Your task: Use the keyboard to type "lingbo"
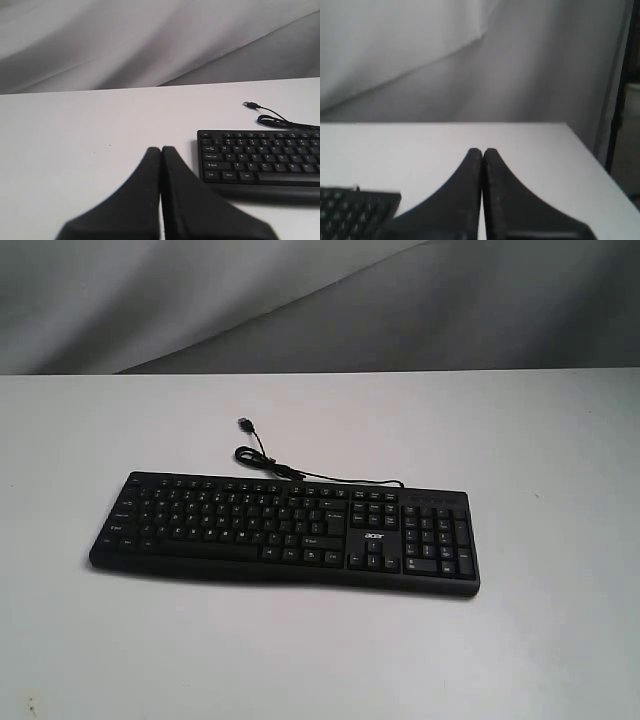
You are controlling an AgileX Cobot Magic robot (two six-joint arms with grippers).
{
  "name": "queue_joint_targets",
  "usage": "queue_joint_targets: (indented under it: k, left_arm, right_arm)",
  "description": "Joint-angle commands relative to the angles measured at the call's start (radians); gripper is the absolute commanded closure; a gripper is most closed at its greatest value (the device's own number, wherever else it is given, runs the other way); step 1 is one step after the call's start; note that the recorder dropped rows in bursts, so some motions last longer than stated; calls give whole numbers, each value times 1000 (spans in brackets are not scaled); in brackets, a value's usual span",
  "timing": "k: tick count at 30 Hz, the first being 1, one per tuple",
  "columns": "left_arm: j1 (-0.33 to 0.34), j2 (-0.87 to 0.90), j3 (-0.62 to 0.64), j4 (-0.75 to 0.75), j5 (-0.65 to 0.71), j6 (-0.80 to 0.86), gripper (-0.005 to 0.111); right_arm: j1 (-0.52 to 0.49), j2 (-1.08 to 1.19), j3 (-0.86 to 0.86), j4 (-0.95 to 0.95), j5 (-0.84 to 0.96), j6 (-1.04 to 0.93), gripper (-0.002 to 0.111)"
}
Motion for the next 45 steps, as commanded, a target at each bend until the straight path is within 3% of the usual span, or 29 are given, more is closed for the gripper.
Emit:
queue_joint_targets:
  k: [1,9,14,16,20,24,31,34,38,42,45]
  left_arm:
    - [1,-4,5,-4,-7,-2,106]
    - [1,-4,5,-4,-7,-2,106]
    - [1,-4,5,-4,-7,-2,106]
    - [1,-4,5,-4,-7,-2,106]
    - [1,-4,5,-4,-7,-2,106]
    - [1,-4,5,-4,-7,-2,106]
    - [1,-4,5,-4,-7,-2,106]
    - [1,-4,5,-4,-7,-2,106]
    - [1,-4,5,-4,-7,-2,106]
    - [1,-4,5,-4,-7,-2,106]
    - [1,-4,5,-4,-7,-2,106]
  right_arm:
    - [-9,-4,4,6,-208,-1,108]
    - [-9,-4,4,8,-323,26,108]
    - [-9,-4,4,61,-505,404,108]
    - [-9,-4,4,40,-575,398,108]
    - [-9,4,-64,-71,-547,403,108]
    - [-9,145,-168,-71,-505,414,108]
    - [-9,623,-437,-122,-494,414,108]
    - [-9,864,-633,-209,-360,416,108]
    - [6,1154,-915,-302,-11,394,108]
    - [69,1399,-1169,-321,309,243,108]
    - [151,1552,-1301,-301,445,72,108]
